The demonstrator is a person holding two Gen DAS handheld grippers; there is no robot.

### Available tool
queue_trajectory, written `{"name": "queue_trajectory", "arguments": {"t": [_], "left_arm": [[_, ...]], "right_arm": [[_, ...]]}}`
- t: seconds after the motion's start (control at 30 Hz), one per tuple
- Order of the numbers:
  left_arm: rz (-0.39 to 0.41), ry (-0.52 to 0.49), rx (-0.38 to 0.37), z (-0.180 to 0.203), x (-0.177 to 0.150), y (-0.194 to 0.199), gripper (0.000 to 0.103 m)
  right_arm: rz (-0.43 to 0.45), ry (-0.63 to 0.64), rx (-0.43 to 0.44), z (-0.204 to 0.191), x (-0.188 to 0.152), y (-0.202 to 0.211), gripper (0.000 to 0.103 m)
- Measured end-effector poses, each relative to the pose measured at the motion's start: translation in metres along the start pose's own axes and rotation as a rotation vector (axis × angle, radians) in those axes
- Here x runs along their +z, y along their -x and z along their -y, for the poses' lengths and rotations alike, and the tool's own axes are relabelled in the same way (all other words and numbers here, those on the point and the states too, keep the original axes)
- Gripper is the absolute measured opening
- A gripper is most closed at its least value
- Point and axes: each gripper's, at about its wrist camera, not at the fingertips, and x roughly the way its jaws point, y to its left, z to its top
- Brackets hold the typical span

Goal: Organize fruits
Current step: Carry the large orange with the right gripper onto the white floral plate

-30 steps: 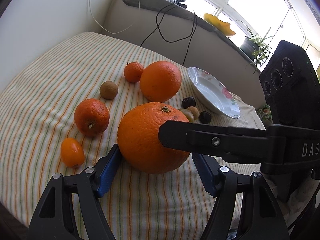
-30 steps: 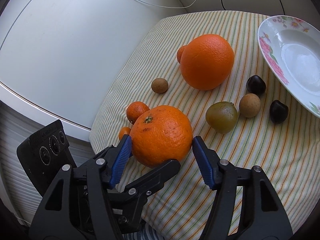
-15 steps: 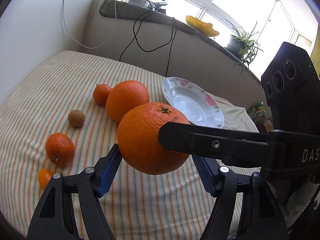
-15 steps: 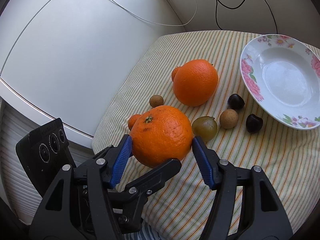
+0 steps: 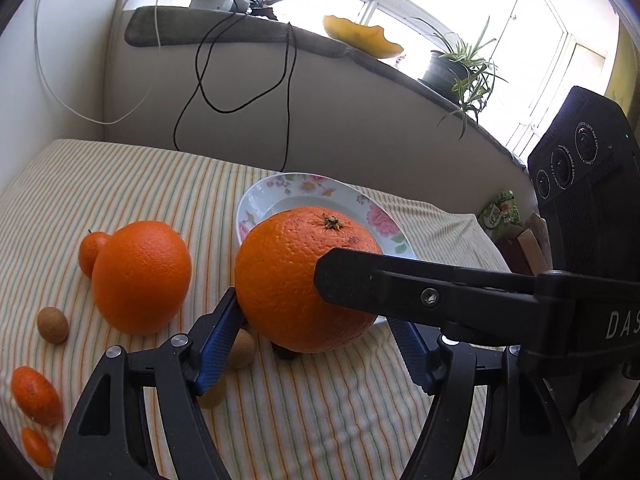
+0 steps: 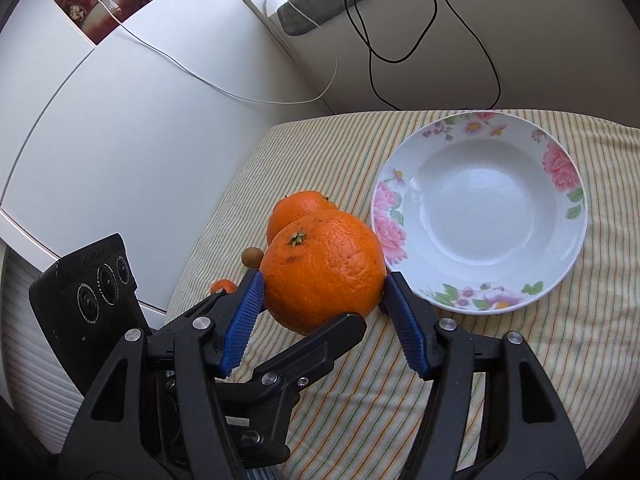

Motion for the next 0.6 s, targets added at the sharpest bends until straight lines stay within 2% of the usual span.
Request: {"name": "queue_trajectory", "arguments": {"t": [0.2, 0.6], "left_arm": [[-0.025, -0.004, -0.018, 0.009, 0.015, -0.031, 0.072], [-0.080, 0.011, -0.029, 0.014, 0.032, -0.078, 0.072]], "right_arm": [[0.028, -0.042, -0.009, 0.030, 0.014, 0.017, 0.066], [0.037, -0.094, -0.046, 0.079, 0.042, 0.007, 0.066]]}}
